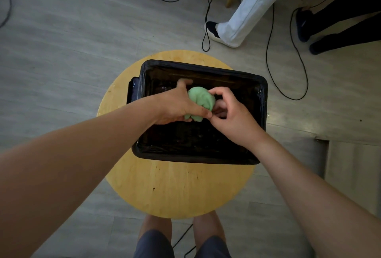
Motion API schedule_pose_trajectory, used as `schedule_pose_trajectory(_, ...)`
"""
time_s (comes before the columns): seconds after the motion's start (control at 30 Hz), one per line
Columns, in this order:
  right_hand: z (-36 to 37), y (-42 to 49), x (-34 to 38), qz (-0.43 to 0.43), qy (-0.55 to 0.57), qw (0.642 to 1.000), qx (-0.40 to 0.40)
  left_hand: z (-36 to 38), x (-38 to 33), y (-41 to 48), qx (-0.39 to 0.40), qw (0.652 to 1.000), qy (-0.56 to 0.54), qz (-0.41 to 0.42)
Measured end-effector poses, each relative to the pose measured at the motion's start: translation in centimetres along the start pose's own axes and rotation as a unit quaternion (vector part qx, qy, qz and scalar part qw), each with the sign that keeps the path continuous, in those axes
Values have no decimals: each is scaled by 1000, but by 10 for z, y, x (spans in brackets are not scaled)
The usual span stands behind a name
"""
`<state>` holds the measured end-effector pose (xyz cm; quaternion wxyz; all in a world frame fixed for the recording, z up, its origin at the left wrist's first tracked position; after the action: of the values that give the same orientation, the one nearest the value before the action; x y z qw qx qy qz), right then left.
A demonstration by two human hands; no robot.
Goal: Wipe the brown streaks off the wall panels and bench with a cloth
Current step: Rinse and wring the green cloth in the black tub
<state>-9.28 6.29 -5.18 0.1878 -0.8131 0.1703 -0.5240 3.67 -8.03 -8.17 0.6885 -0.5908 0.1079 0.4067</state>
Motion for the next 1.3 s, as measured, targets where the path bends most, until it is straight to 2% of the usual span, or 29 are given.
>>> schedule_pose_trajectory(0.13,-4,0,-4,-9,-31,999,22,-1,5,-4,113,990,80,-5)
schedule_pose_trajectory(0.27,-11,-1,-10,-27,-101,994,1,3,12,-4,62,984,161,-31)
schedule_pose_trajectory(0.33,-12,0,-8,-58,-160,985,-5,5,15,-2,42,993,109,-25)
schedule_pose_trajectory(0.43,-13,1,-1,-103,-223,969,13,8,8,-4,61,998,15,-2)
schedule_pose_trajectory(0.57,-19,12,4,-88,-288,951,64,10,-3,-8,108,993,-26,-32)
schedule_pose_trajectory(0.67,-16,17,3,-75,-368,922,91,13,-8,-10,168,985,0,-45)
schedule_pose_trajectory(0.8,-8,17,0,-63,-394,913,84,21,-3,-6,125,989,46,-66)
schedule_pose_trajectory(0.87,-1,19,-2,-43,-414,907,67,24,2,-2,80,984,144,-67)
schedule_pose_trajectory(0.93,2,22,-2,-16,-453,890,43,26,0,1,39,942,328,-63)
schedule_pose_trajectory(1.0,0,26,-1,5,-475,879,44,30,-4,1,29,851,523,-33)
schedule_pose_trajectory(1.07,-3,30,0,37,-441,893,82,32,-5,1,11,757,653,5)
schedule_pose_trajectory(1.13,-3,35,6,83,-374,914,133,31,-4,3,-43,727,686,12)
schedule_pose_trajectory(1.2,-4,40,12,130,-293,931,176,29,-1,3,-95,722,685,5)
schedule_pose_trajectory(1.23,-5,42,13,152,-247,937,196,30,0,2,-120,708,696,9)
schedule_pose_trajectory(1.27,-5,43,13,169,-201,940,215,29,3,2,-131,693,708,18)
schedule_pose_trajectory(1.3,-5,44,12,175,-165,945,222,27,4,2,-138,695,704,36)
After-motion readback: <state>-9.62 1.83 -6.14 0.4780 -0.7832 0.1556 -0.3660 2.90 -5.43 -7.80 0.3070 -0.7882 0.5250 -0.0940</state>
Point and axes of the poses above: each hand's wrist, its own y-axis towards the middle knuckle, its own z-axis out of the palm, x = y × z, the point moved 1 cm from there along y, towards the middle knuckle, and after that the axes turned 10 degrees about x, right-handed, at the moved point
